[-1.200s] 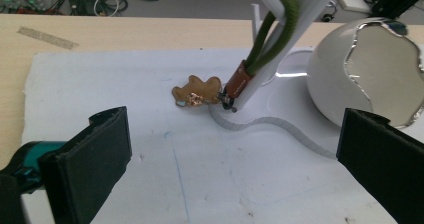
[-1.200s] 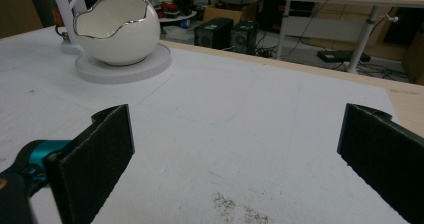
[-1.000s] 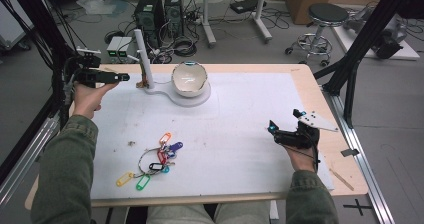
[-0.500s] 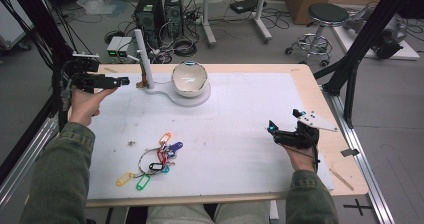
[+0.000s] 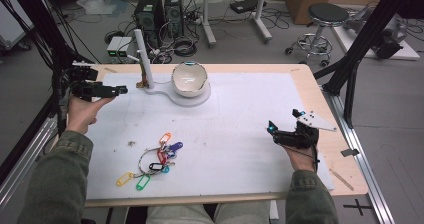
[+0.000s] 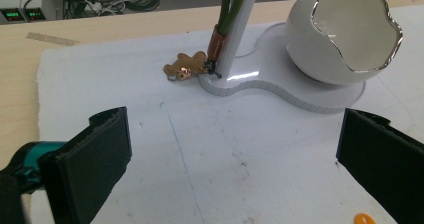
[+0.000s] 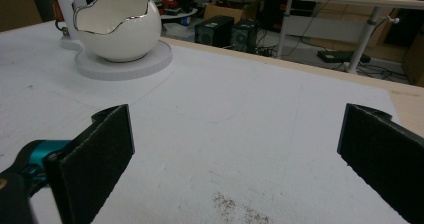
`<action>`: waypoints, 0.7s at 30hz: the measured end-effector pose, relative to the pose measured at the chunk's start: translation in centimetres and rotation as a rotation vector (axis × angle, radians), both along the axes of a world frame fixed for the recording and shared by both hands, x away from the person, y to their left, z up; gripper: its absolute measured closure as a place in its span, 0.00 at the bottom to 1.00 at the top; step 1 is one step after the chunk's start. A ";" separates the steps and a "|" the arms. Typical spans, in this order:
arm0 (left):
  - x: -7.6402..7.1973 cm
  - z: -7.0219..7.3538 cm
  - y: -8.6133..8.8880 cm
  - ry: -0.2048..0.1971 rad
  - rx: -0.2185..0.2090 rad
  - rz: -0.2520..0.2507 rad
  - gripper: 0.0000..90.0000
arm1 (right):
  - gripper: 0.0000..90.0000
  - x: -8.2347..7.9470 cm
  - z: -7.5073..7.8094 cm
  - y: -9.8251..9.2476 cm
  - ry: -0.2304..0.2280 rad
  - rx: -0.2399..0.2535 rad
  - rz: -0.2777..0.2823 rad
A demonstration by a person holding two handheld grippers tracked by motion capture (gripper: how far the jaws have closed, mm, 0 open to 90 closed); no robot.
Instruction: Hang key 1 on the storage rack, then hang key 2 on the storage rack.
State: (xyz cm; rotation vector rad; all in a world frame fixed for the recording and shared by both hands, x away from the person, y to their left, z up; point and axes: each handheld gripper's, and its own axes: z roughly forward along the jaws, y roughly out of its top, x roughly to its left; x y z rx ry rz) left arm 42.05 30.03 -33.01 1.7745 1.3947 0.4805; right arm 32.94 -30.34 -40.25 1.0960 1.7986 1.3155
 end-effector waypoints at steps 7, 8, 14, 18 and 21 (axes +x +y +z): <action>-0.9 -0.7 -0.4 0.009 -0.029 -0.017 0.02 | 0.01 0.1 0.0 0.1 0.006 0.004 0.002; -1.1 -0.7 -0.5 0.005 -0.029 -0.019 0.02 | 0.01 0.2 0.0 0.1 0.001 0.001 0.002; -1.9 -0.2 -1.2 -0.015 -0.023 -0.045 0.02 | 0.01 0.2 0.0 0.2 -0.002 0.003 0.001; -2.4 0.0 -1.7 -0.021 -0.008 -0.063 0.02 | 0.01 0.2 0.0 0.2 0.001 0.000 0.000; -2.8 -0.2 -1.8 -0.023 -0.014 -0.066 0.02 | 0.01 0.2 0.0 0.2 0.004 -0.001 0.002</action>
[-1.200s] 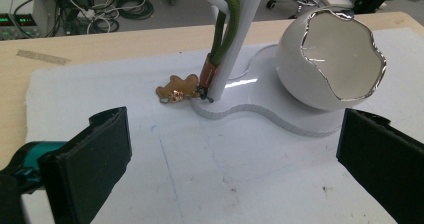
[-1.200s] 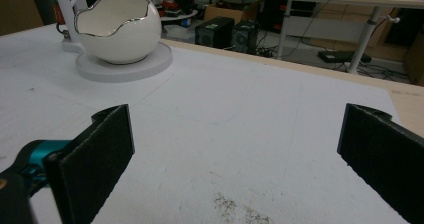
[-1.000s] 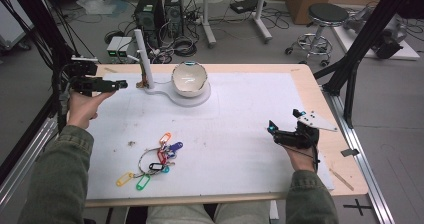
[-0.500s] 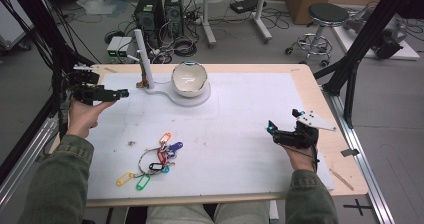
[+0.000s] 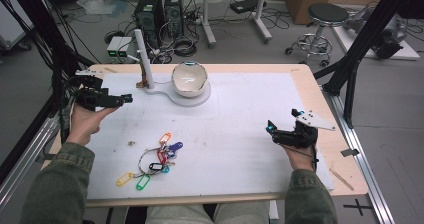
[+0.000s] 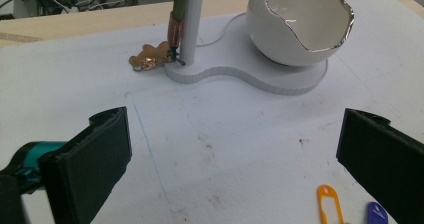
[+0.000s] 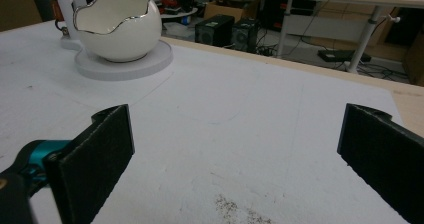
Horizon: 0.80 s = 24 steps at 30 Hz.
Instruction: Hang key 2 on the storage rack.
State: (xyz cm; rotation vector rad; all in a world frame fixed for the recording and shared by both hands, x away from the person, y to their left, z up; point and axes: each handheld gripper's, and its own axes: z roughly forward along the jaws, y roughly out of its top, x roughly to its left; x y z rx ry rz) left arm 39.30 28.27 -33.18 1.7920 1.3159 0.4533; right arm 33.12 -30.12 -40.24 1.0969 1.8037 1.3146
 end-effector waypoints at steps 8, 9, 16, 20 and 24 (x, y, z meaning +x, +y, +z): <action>-1.1 -0.5 -0.4 -0.007 0.015 -0.003 0.02 | 0.01 0.0 0.0 -0.1 0.002 0.005 -0.004; -1.3 -0.5 -0.5 -0.010 0.009 -0.005 0.02 | 0.01 0.0 0.0 -0.1 0.001 0.003 -0.003; -2.5 -0.9 -1.5 -0.020 -0.002 -0.019 0.02 | 0.01 0.1 0.0 -0.2 0.004 0.013 -0.005; -3.0 -1.1 -2.2 -0.025 0.027 -0.031 0.02 | 0.01 0.1 0.0 -0.2 0.006 0.017 -0.006; -3.6 -1.2 -2.8 -0.026 0.026 -0.042 0.02 | 0.01 0.1 0.0 -0.3 0.004 0.020 -0.006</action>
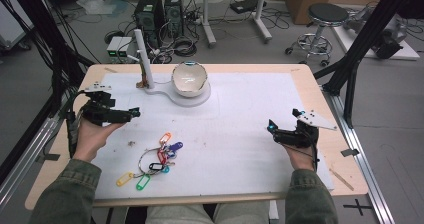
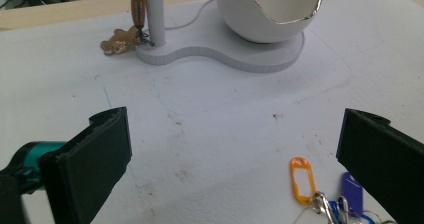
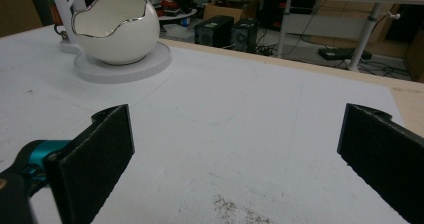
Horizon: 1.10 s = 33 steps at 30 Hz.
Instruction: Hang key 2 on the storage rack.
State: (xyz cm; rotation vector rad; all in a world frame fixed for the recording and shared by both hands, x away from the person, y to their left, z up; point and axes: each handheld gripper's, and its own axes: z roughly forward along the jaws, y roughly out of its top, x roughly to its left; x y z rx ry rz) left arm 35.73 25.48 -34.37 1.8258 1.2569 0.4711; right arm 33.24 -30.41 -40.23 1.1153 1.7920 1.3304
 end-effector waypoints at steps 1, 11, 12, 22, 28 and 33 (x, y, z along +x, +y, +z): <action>-0.2 0.0 -0.2 0.002 0.000 -0.012 0.02 | 0.01 0.0 0.0 0.0 0.002 0.001 0.000; -2.1 -0.4 -1.8 0.000 0.007 -0.076 0.02 | 0.01 0.0 0.0 0.0 0.003 0.000 0.000; -2.3 -0.5 -1.9 0.001 0.003 -0.078 0.02 | 0.01 0.0 0.0 0.0 0.004 0.000 0.000; -3.3 -1.8 -3.3 0.028 0.015 -0.134 0.02 | 0.01 -0.1 0.0 0.1 0.000 -0.005 0.002; -3.4 -2.6 -4.2 0.048 0.026 -0.163 0.02 | 0.01 -0.1 0.0 0.1 -0.002 -0.005 0.002; -3.4 -3.2 -4.7 0.059 0.033 -0.185 0.02 | 0.01 -0.1 0.0 0.0 -0.004 -0.006 0.002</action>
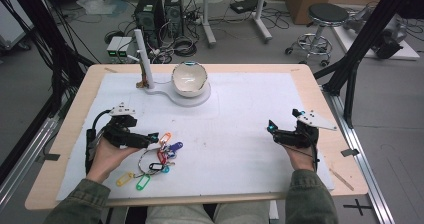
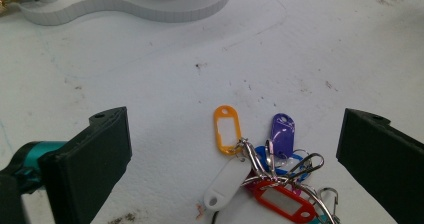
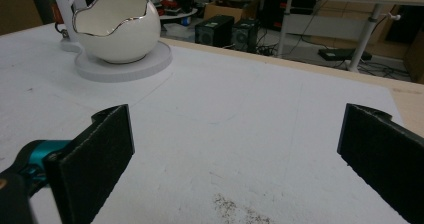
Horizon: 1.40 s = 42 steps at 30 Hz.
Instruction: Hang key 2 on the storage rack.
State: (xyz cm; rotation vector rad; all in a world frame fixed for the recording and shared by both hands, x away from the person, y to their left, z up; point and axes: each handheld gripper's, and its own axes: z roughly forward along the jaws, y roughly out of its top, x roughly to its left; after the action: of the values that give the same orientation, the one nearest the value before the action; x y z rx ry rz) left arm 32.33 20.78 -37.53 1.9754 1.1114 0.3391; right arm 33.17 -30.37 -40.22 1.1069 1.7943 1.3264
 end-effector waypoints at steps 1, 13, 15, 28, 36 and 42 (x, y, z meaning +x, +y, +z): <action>0.0 -0.1 -0.1 0.002 -0.002 -0.004 0.02 | 0.01 0.0 0.0 0.0 0.005 0.000 0.001; 0.2 -1.4 -1.8 0.055 0.015 -0.077 0.02 | 0.01 0.0 0.0 0.0 0.002 -0.003 0.000; 0.2 -1.6 -2.0 0.063 0.018 -0.086 0.02 | 0.01 -0.1 0.0 0.0 -0.003 -0.001 0.000; 0.0 -3.1 -4.0 0.114 0.076 -0.179 0.02 | 0.01 -0.2 0.0 0.1 0.002 -0.013 0.003; -0.2 -3.9 -5.0 0.128 0.104 -0.236 0.19 | 0.01 -0.1 0.0 0.1 0.003 -0.013 0.004; -0.3 -4.0 -4.9 0.113 0.111 -0.241 0.74 | 0.01 -0.1 0.0 0.0 0.002 -0.008 0.004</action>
State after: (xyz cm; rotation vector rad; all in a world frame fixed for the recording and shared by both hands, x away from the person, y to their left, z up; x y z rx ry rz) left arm 32.02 15.84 -41.56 2.2232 0.9263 0.1658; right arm 33.05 -30.38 -40.20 1.1011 1.8034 1.3194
